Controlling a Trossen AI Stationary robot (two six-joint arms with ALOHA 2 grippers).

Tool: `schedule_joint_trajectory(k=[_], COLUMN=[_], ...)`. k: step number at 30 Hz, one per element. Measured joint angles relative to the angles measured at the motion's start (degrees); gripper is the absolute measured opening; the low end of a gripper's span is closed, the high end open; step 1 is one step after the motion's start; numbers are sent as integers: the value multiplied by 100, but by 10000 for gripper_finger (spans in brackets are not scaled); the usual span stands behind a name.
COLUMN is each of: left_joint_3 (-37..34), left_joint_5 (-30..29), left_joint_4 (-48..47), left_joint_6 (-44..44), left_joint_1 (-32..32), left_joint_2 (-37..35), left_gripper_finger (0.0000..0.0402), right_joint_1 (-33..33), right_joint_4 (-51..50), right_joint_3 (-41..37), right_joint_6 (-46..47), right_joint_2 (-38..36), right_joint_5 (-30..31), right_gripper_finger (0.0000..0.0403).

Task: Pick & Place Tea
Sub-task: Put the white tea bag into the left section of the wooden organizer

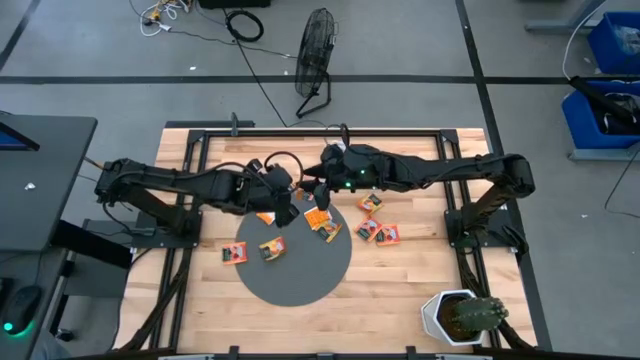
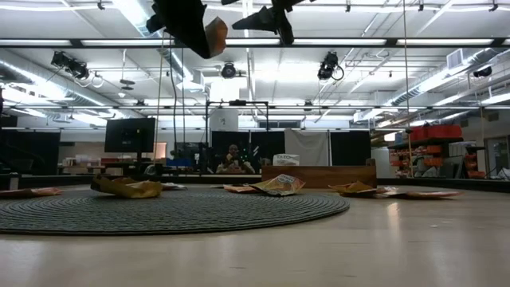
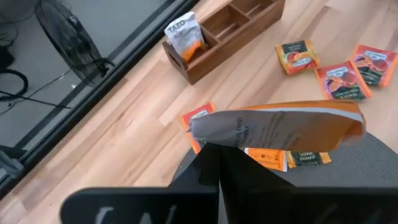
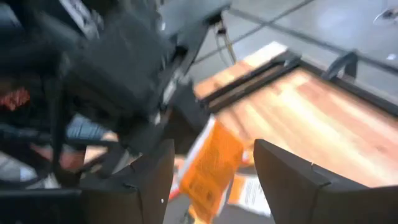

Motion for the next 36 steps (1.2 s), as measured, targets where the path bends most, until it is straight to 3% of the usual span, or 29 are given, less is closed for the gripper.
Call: schedule_joint_trajectory(k=[5,17,36], left_joint_3=[0,0,0], left_joint_5=[-257,-223,-204], left_joint_4=[134,181,174], left_joint_6=[359,363,343], left_joint_1=[-70,-71,-71], left_joint_2=[0,2,2], left_gripper_finger=[1,1,1], right_joint_1=[2,0,24], right_joint_4=[-65,13,95], right_joint_3=[-5,-10,-5], right_joint_6=[283,694,1008], right_joint_2=[106,278,374], right_joint_5=[-276,-439,-724], right_gripper_finger=[226,223,150])
